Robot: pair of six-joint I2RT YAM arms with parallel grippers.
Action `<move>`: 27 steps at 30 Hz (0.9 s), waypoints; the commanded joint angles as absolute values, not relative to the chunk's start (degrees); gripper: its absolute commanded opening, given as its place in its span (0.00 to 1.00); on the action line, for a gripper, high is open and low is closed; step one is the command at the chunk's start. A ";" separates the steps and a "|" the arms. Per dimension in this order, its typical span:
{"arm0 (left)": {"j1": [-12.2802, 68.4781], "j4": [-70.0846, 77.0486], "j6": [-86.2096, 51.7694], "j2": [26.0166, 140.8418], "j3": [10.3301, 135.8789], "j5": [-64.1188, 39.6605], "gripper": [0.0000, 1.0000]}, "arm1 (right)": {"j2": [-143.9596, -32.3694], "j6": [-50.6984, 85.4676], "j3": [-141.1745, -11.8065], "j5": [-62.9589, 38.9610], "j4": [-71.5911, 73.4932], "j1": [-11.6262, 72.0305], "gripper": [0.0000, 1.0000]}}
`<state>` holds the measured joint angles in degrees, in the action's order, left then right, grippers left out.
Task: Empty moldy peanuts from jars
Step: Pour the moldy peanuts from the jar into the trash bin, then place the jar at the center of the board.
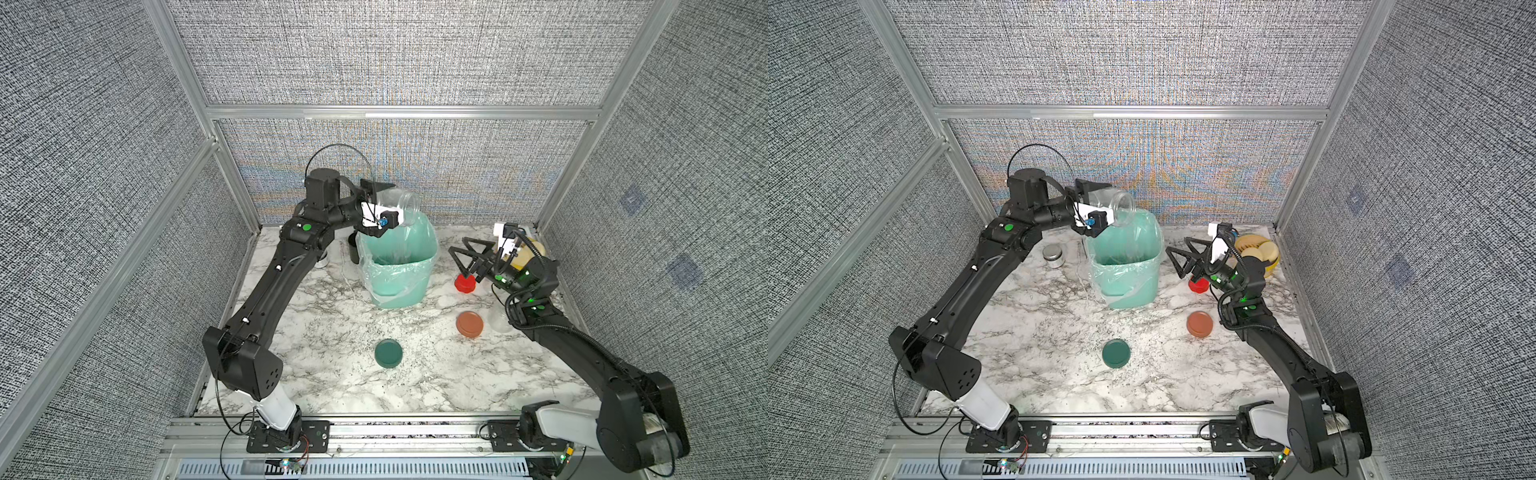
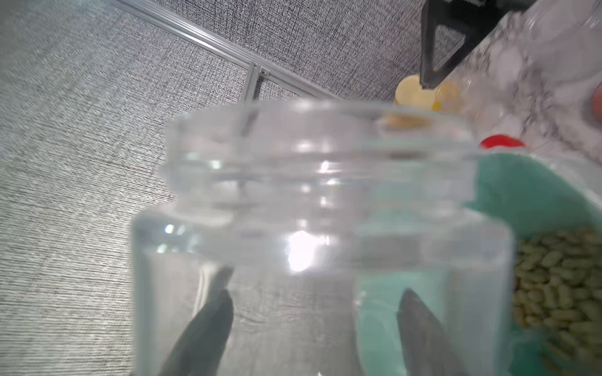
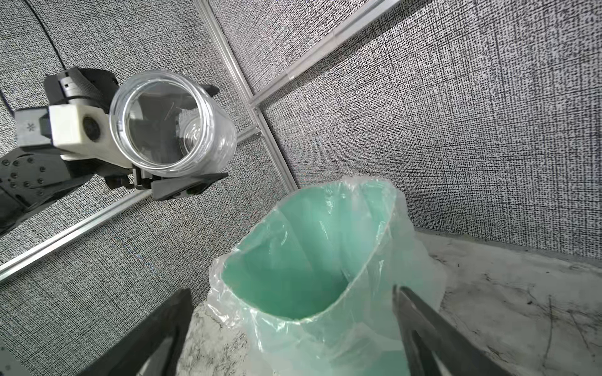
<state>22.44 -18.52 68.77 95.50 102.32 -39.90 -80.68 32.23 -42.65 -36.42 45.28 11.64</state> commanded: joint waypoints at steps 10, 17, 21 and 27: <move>21.01 -27.86 59.78 97.03 103.07 -58.05 0.00 | -78.25 11.80 -60.11 -37.81 17.97 14.59 0.93; 21.01 -25.75 57.92 96.20 99.70 -57.91 0.00 | -83.49 3.10 -76.78 -31.51 -3.89 20.19 0.86; 21.01 -25.49 57.64 95.62 98.47 -56.51 0.00 | -86.74 2.06 -81.41 -26.17 -8.85 23.76 0.81; 20.98 -25.03 57.88 94.93 96.27 -53.29 0.00 | -93.64 3.61 -88.78 -24.06 -13.52 26.88 0.70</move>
